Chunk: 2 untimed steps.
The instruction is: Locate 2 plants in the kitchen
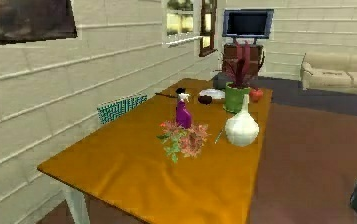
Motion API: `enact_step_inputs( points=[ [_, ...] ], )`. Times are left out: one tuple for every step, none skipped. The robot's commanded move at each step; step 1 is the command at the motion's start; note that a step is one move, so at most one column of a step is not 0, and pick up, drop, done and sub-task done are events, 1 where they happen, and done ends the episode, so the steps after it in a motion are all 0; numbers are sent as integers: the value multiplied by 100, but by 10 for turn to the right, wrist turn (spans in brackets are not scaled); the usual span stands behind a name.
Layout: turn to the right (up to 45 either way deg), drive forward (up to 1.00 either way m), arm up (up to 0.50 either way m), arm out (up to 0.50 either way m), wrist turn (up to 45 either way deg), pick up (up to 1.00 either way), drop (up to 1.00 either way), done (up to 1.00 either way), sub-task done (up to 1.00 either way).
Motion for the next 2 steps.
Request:
enact_step_inputs(
  points=[
    [450,0,0,0,0,0,0,0,0],
    [420,0,0,0,0,0,0,0,0]
  ],
)
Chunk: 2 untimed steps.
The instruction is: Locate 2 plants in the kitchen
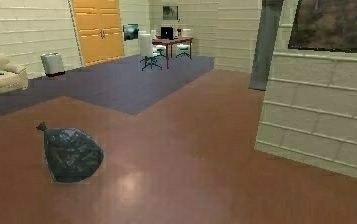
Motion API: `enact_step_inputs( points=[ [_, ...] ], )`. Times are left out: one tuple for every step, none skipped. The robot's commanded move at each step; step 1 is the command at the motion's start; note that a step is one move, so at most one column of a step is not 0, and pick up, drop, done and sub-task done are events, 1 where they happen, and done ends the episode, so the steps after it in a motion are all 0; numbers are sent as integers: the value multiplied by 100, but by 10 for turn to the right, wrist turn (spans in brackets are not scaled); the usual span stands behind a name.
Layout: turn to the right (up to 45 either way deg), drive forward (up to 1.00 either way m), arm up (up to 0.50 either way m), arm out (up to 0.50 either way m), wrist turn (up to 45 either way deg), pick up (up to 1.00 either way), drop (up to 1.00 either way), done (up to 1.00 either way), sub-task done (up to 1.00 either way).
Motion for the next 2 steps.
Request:
enact_step_inputs(
  points=[
    [0,55,0,0,0,0,0,0,0],
    [-450,0,0,0,0,0,0,0,0]
  ],
)
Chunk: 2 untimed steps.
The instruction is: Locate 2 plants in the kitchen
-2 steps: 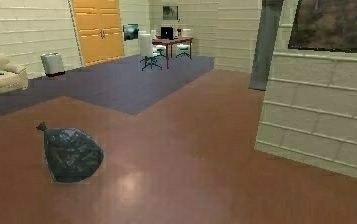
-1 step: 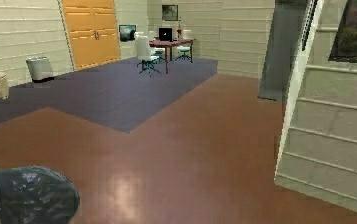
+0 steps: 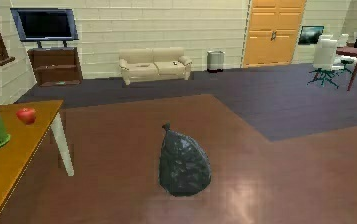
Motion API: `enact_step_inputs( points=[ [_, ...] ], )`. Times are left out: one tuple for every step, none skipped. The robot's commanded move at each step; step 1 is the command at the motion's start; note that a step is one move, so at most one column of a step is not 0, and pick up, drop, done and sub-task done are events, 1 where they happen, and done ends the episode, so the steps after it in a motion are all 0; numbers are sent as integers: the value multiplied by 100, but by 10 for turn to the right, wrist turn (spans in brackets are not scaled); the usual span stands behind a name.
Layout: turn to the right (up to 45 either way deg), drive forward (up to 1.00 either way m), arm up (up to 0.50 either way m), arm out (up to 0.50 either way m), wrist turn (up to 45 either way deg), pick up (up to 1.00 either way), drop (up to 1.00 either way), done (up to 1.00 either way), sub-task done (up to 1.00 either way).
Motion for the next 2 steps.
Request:
enact_step_inputs(
  points=[
    [-120,0,0,0,0,0,0,0,0],
    [0,45,0,0,0,0,0,0,0]
  ],
)
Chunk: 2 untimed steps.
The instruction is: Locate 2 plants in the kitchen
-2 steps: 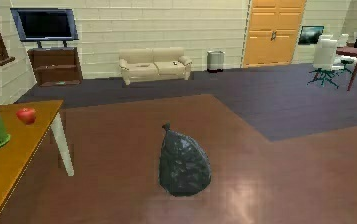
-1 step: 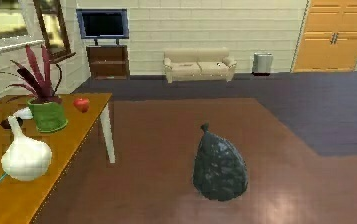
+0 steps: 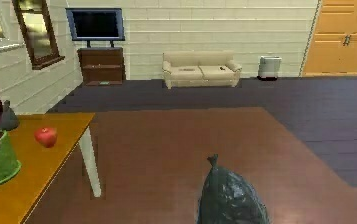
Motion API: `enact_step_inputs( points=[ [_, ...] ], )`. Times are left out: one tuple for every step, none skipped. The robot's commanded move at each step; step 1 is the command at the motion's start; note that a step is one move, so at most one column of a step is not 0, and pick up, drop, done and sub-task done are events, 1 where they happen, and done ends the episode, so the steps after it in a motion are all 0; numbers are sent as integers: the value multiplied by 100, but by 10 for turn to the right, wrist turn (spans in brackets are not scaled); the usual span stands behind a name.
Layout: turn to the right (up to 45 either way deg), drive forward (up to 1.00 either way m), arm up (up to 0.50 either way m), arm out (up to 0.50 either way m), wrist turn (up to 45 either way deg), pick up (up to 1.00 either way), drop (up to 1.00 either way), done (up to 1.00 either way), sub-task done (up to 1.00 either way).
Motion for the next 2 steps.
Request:
enact_step_inputs(
  points=[
    [-450,0,0,0,0,0,0,0,0],
    [0,0,0,0,0,0,0,100,0]
  ],
)
